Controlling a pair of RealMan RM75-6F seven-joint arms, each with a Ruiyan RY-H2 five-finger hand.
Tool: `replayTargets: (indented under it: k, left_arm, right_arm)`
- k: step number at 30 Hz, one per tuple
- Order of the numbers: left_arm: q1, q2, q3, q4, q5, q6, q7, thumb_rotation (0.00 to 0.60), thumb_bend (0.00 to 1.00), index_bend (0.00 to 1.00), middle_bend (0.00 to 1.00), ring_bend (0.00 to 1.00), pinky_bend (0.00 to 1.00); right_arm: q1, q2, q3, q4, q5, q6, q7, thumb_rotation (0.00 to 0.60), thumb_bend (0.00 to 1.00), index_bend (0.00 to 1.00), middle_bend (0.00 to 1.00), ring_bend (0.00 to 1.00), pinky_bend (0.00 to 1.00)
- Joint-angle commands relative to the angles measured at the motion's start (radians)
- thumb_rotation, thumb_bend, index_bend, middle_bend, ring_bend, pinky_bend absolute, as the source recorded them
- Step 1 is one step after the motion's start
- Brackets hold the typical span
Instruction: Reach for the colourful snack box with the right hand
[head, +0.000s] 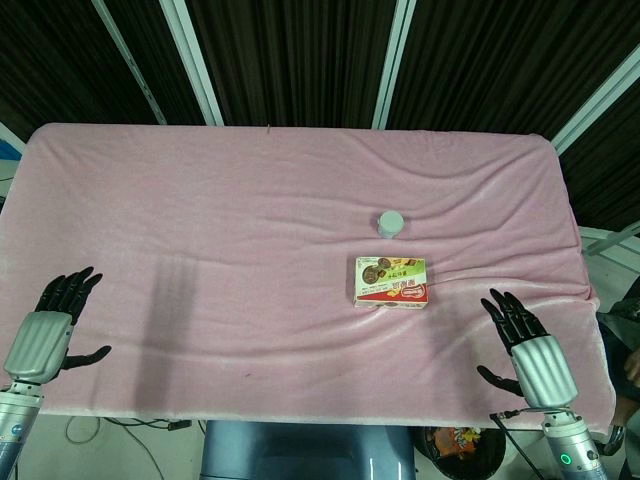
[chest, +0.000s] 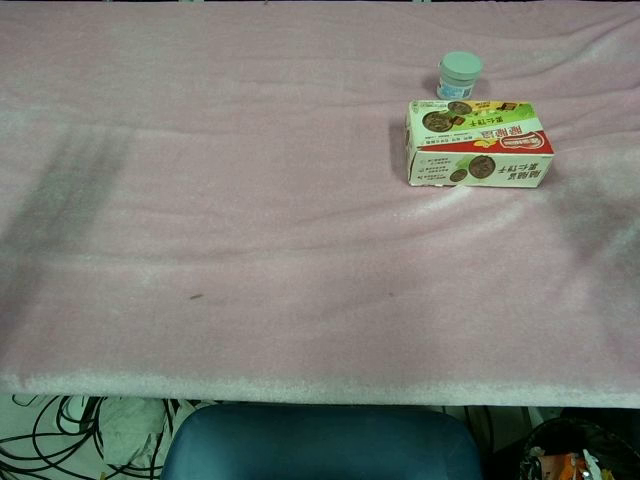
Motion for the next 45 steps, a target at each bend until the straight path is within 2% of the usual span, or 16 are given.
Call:
replayTargets:
  k: [1,10,13,20,24,30,34,45]
  left_arm:
    - [0.000,0.001,0.001,0.000,-0.001,-0.001,0.001,0.600,0.00,0.00,0.00,0.00,0.00]
    - [0.007,0.007,0.000,0.000,0.003,0.015,-0.009,0.600,0.00,0.00,0.00,0.00,0.00]
    - [0.008,0.008,-0.001,0.000,0.005,0.018,-0.014,0.600,0.00,0.00,0.00,0.00,0.00]
    - [0.008,0.012,-0.005,-0.003,0.002,0.020,-0.021,0.600,0.00,0.00,0.00,0.00,0.00]
    - [0.005,0.010,-0.007,-0.002,-0.001,0.014,-0.025,0.600,0.00,0.00,0.00,0.00,0.00]
    - [-0.003,0.012,-0.009,-0.004,-0.014,-0.008,-0.034,0.600,0.00,0.00,0.00,0.00,0.00]
    - [-0.004,0.019,-0.009,-0.010,-0.017,-0.011,-0.044,0.600,0.00,0.00,0.00,0.00,0.00]
    - [-0.009,0.034,-0.006,-0.024,-0.033,-0.037,-0.067,0.600,0.00,0.00,0.00,0.00,0.00]
  right_arm:
    - [0.000,0.000,0.000,-0.001,-0.001,0.000,0.000,0.600,0.14,0.00,0.00,0.00,0.24]
    - [0.001,0.000,-0.006,-0.015,-0.005,-0.008,-0.014,0.600,0.11,0.00,0.00,0.00,0.24]
    - [0.002,0.000,-0.007,-0.026,-0.003,-0.014,-0.021,0.600,0.07,0.00,0.00,0.00,0.24]
    - [0.025,0.015,0.022,-0.124,0.030,-0.060,-0.091,0.600,0.01,0.00,0.00,0.00,0.23]
    - [0.073,0.009,0.063,-0.190,0.090,-0.149,-0.176,0.600,0.00,0.00,0.00,0.00,0.23]
    - [0.195,-0.037,0.136,-0.250,0.234,-0.362,-0.347,0.600,0.00,0.00,0.00,0.00,0.22]
    - [0.265,-0.108,0.177,-0.227,0.320,-0.445,-0.453,0.600,0.00,0.00,0.00,0.00,0.22]
    - [0.417,-0.268,0.253,-0.066,0.455,-0.561,-0.570,0.600,0.00,0.00,0.00,0.00,0.22]
